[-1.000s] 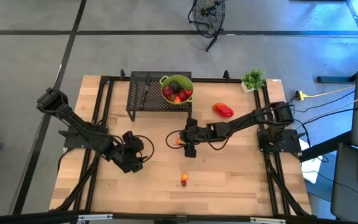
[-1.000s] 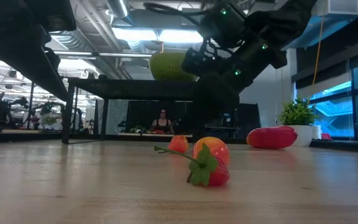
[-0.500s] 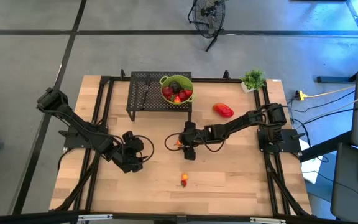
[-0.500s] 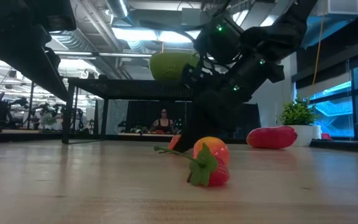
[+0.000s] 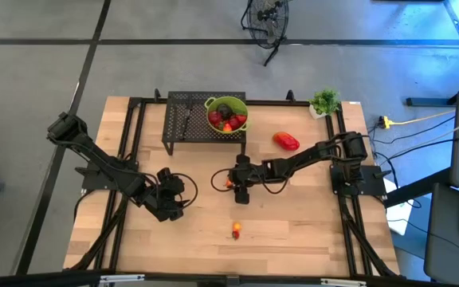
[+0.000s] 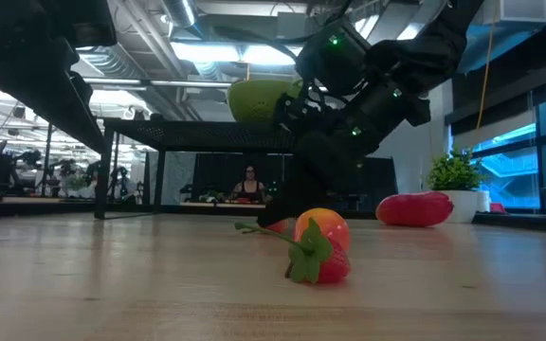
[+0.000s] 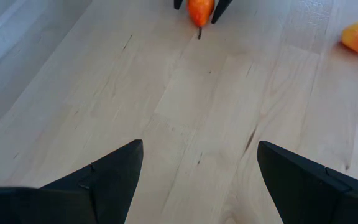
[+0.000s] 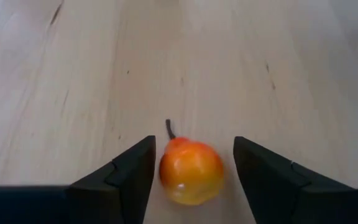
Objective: Pick & Place Fruit
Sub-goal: Put the pear into the green strainer bowl on the shelf
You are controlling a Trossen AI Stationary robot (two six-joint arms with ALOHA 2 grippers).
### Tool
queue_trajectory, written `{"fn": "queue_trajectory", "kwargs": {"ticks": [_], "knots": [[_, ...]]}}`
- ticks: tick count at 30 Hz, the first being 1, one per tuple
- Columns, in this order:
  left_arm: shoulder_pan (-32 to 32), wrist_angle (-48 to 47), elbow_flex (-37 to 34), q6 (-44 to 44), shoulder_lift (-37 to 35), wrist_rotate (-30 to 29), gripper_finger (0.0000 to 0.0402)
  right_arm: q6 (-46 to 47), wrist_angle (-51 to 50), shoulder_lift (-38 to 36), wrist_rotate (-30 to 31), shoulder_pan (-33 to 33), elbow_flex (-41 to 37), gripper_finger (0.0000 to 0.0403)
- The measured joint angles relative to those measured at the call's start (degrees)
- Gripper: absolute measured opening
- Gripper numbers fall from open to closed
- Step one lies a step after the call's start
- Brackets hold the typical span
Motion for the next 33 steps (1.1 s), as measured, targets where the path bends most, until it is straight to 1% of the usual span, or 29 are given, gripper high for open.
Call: {"fn": "queue_trajectory", "kwargs": {"ticks": [8,12,16,33], "knots": [[0.0,0.0,0.0,-0.02,0.0,-0.01,0.0313,-0.01,-0.87,0.0,-1.33,-0.7,0.02,0.0239],[0.0,0.0,0.0,-0.02,0.0,-0.01,0.0313,-0.01,-0.75,0.0,-1.54,-0.65,0.02,0.0237],[0.0,0.0,0.0,0.0,0.0,-0.02,0.0313,-0.01,-0.97,0.0,-2.91,-0.81,0.02,0.0222],[0.0,0.0,0.0,-0.09,0.0,-0.02,0.0313,0.92,-2.55,0.0,-3.26,-0.81,0.04,0.0153]]}}
